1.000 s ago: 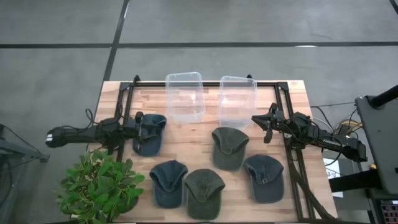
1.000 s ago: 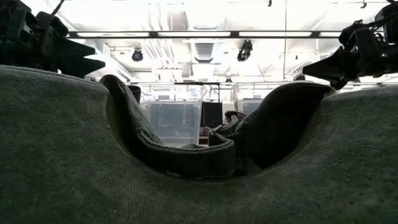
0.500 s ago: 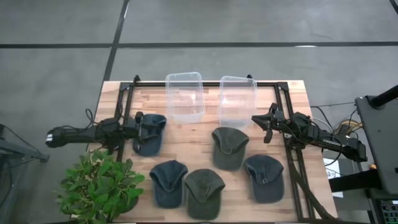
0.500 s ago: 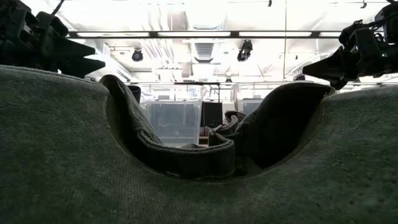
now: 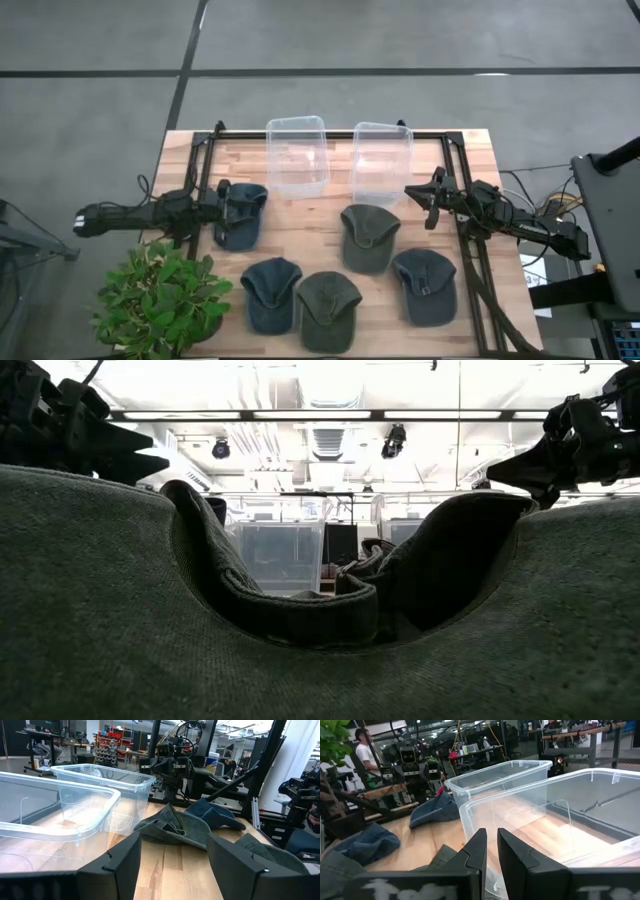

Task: Pick & Place hat
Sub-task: Put the bottom right blue cap into the left transparent bin

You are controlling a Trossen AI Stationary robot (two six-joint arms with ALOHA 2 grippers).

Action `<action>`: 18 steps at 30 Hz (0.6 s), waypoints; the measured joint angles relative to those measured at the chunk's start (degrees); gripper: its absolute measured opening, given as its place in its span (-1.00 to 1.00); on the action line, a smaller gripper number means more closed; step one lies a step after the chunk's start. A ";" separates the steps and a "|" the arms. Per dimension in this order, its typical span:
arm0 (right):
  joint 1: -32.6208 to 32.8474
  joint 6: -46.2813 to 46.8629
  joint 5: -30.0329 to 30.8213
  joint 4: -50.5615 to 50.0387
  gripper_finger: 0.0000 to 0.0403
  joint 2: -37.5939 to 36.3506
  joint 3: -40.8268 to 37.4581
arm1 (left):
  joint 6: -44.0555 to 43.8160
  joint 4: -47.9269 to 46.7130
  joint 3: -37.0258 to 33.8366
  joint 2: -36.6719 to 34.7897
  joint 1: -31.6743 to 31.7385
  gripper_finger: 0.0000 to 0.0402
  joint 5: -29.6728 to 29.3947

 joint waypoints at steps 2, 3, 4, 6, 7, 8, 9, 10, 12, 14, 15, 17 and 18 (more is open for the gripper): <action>-0.01 -0.50 0.00 0.00 -0.79 0.01 0.00 | 0.15 0.02 0.02 0.00 0.00 0.09 0.00; 0.01 -0.55 0.00 0.00 -0.79 0.01 0.00 | 0.27 0.02 0.01 0.01 0.00 0.09 -0.02; 0.01 -0.53 0.00 0.00 -0.79 0.01 0.00 | 0.28 0.02 0.02 0.00 0.02 0.09 -0.03; 0.00 -0.29 -0.01 0.02 -0.79 0.01 0.00 | 0.12 0.01 0.01 0.00 0.00 0.09 -0.04; -0.01 -0.32 -0.03 0.02 -0.79 0.01 0.00 | 0.11 0.02 0.01 0.01 0.02 0.09 -0.04; -0.01 -0.48 -0.09 0.02 -0.79 0.01 0.00 | 0.11 0.02 0.02 0.00 0.00 0.09 -0.04; 0.00 -0.59 -0.09 0.00 -0.79 -0.01 0.00 | 0.11 0.02 0.02 0.02 0.00 0.09 -0.04; -0.01 -0.59 -0.11 0.02 -0.79 -0.01 0.00 | 0.09 0.02 0.02 0.00 0.02 0.09 -0.05; 0.01 -0.42 -0.11 0.02 -0.79 -0.01 0.00 | 0.09 0.02 0.00 0.02 0.00 0.09 -0.07; -0.01 0.78 -0.11 0.01 -0.79 -0.01 0.01 | 0.09 0.02 0.02 0.00 0.00 0.09 -0.09; 0.00 1.72 -0.11 0.02 -0.79 -0.01 0.00 | 0.07 0.02 0.01 0.01 0.02 0.09 -0.09; -0.01 3.48 -0.13 0.02 -0.79 -0.01 0.00 | -0.02 0.03 0.02 0.00 0.01 0.09 -0.09; -0.01 4.51 -0.15 0.01 -0.79 0.01 0.00 | -0.54 0.04 0.02 0.02 0.02 0.09 -0.09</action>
